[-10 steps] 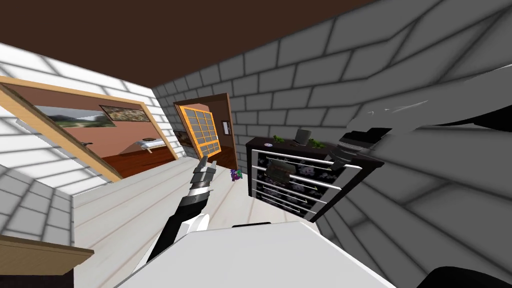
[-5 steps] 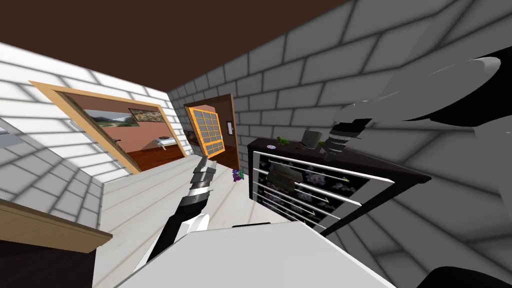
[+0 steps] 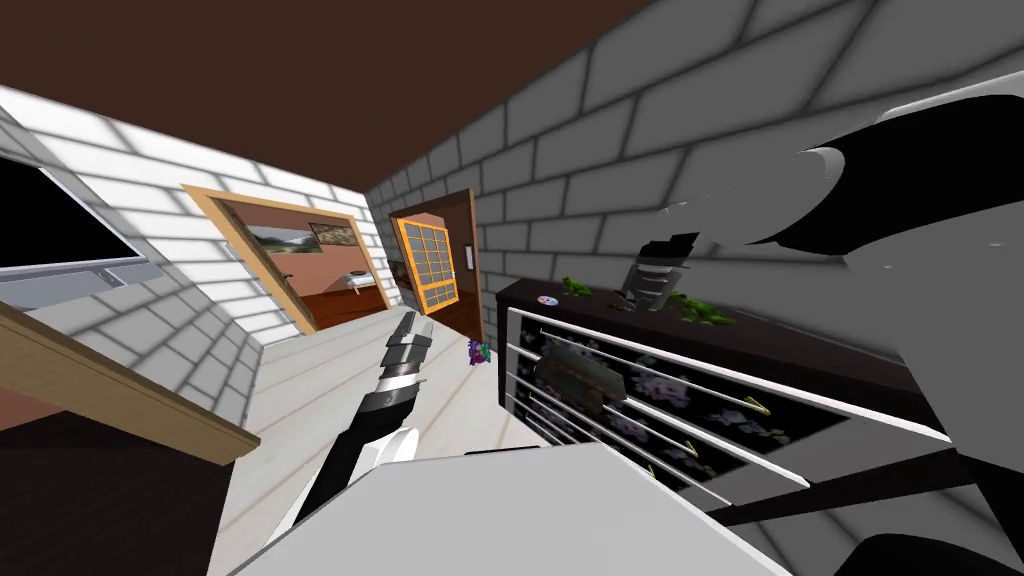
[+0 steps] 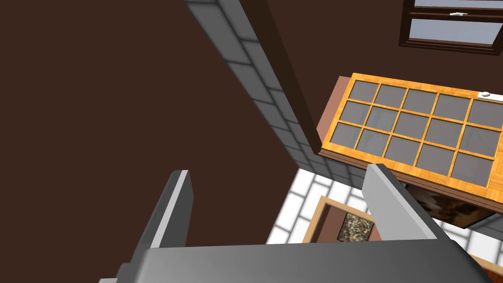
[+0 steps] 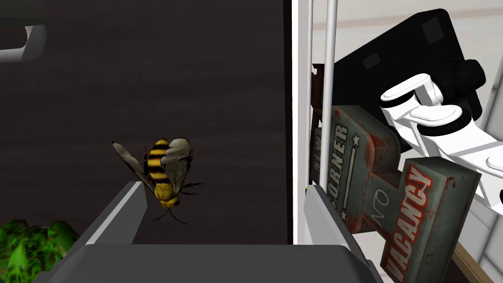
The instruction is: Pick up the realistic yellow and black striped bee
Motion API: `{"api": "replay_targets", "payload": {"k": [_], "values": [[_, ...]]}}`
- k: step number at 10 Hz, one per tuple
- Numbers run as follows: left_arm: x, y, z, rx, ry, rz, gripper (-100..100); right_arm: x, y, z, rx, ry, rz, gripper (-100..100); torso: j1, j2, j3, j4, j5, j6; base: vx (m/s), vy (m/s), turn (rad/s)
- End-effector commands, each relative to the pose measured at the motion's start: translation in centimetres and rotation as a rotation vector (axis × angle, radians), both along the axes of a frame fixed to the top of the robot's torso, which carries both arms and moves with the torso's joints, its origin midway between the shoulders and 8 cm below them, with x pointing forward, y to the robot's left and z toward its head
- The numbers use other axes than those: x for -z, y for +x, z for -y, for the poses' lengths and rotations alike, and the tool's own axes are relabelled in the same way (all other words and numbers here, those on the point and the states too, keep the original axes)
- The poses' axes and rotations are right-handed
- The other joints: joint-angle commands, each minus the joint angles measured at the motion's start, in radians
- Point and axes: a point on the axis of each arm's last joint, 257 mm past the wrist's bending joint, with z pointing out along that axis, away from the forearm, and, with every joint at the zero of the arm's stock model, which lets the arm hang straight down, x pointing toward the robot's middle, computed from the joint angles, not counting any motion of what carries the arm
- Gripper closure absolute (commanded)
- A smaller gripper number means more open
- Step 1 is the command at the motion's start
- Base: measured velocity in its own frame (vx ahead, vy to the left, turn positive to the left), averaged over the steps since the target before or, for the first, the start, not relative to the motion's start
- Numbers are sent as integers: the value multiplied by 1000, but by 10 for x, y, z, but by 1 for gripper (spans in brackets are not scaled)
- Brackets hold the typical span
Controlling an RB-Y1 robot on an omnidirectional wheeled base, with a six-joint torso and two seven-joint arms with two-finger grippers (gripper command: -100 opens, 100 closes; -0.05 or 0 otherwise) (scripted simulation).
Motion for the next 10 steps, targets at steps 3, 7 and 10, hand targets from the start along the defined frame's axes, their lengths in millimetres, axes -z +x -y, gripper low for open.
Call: {"api": "replay_targets", "payload": {"k": [3, 7, 10], "values": [[0, 0, 0, 0, 0, 0, 0, 10, 2, -6, 2, -9, -41, -100, 0, 2, 1, 1, 0, 1, 97, -118, 101], [0, 0, 0, 0, 0, 0, 0, 16, -9, -6, 39, -8, -49, -100, 7, 13, 8, 4, 2, 0, -15, -45, 124], [0, 0, 0, 0, 0, 0, 0, 19, -21, -4, 78, -12, -45, -100, 8, 14, 9, 4, 2, 1, -25, -42, 115]]}}
